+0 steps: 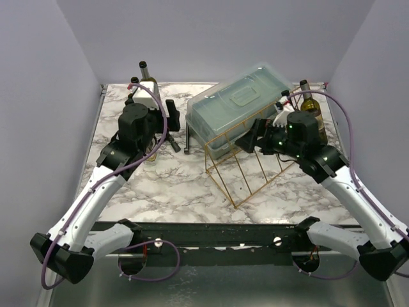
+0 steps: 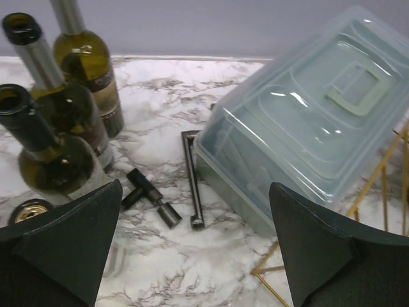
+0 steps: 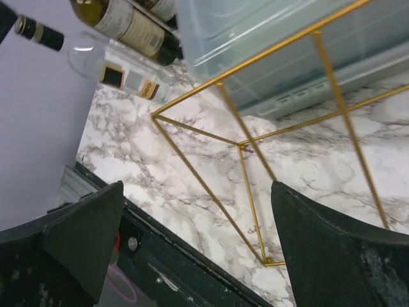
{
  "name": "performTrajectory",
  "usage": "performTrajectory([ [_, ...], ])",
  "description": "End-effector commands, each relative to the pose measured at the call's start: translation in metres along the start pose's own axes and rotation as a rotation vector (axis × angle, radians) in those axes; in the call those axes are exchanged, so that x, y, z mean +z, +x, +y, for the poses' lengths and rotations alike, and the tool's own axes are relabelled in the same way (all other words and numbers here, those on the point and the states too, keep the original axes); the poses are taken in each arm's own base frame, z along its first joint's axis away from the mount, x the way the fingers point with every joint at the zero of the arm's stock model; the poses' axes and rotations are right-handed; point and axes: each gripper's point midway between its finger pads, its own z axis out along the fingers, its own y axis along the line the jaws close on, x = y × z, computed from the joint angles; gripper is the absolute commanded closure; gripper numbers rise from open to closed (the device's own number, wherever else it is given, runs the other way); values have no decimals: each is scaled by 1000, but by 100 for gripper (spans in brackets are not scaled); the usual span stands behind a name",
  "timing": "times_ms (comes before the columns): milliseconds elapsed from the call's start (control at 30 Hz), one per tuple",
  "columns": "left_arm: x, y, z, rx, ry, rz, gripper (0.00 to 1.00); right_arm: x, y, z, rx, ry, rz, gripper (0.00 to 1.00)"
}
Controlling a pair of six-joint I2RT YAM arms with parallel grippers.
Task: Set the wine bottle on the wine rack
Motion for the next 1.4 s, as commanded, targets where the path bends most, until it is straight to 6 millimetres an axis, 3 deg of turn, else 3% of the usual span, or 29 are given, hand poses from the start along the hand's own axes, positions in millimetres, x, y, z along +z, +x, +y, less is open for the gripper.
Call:
performTrajectory([
  [0, 3, -28, 42, -33, -163, -76, 1, 7, 7, 20, -94, 73, 16, 0],
  [133, -1, -32, 78, -51, -279, -103, 1, 9, 20, 26, -166, 163, 43, 0],
  [233, -3, -33, 92, -59, -315, -118, 1, 7, 29, 24, -177, 164, 84, 0],
  [467, 4, -23, 122, -35, -350, -152, 1, -18, 17, 39, -212, 41, -10, 0],
  [700, 20, -5, 128, -103, -285, -96, 3, -46, 7, 48, -134, -88, -181, 0],
  [800, 23, 6, 128, -82, -274, -67, 11, -52, 11, 51, -117, -141, -202, 0],
  [1100, 41, 32, 130, -67, -258, 36, 21, -36, 37, 44, -121, -111, -70, 0],
  [1367, 36, 53, 142, -66, -330, 135, 31, -33, 54, 36, -107, -125, -44, 0],
])
